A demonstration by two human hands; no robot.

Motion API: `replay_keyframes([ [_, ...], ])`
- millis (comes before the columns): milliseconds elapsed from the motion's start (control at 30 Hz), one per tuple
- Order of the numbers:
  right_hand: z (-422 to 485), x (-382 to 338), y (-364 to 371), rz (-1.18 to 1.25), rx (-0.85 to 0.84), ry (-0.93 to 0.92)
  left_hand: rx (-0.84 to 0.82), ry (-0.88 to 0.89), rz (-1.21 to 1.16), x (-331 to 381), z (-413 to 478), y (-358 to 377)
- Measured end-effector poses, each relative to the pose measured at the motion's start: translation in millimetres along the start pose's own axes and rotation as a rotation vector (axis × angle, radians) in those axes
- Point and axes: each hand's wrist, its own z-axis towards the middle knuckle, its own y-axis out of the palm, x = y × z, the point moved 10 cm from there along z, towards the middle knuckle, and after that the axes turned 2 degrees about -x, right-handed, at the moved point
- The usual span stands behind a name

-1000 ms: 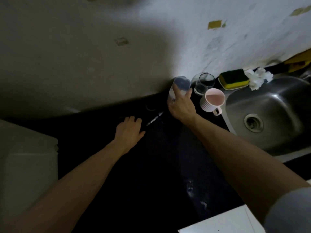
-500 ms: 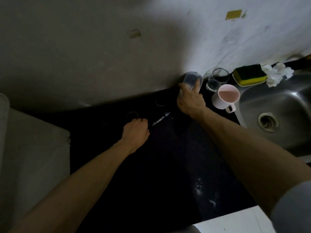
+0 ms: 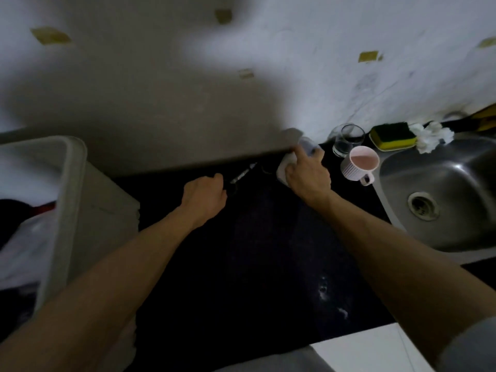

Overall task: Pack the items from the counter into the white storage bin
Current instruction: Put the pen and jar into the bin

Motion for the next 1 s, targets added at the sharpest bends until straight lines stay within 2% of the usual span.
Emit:
replay_keyframes([
  [200,-38.8,-66.0,-23.7,0.007,0.054,-0.141,0.138,-0.004,0.094,-30.6,-31.5,-68.7],
  [333,-69.7,-123.6,-37.3,0.023,0.090,-0.252,0.217,-0.069,0.077,-60.4,-59.8,-120.1],
  [533,-112.3,-216.6,-60.7,0.047,0.179,-0.429,0.419,-0.181,-0.071,-123.3,-109.0,-184.6],
  [633,-136.3,-262.0,-65.4,0.040,0.205,-0.528,0.492,-0.232,-0.048,-159.4,-137.7,-209.3],
  [1000,-224.4,-410.7,-38.2,0.096,0.198,-0.795,0.544,-0.451,-0.032,-311.0,-253.4,-233.2],
])
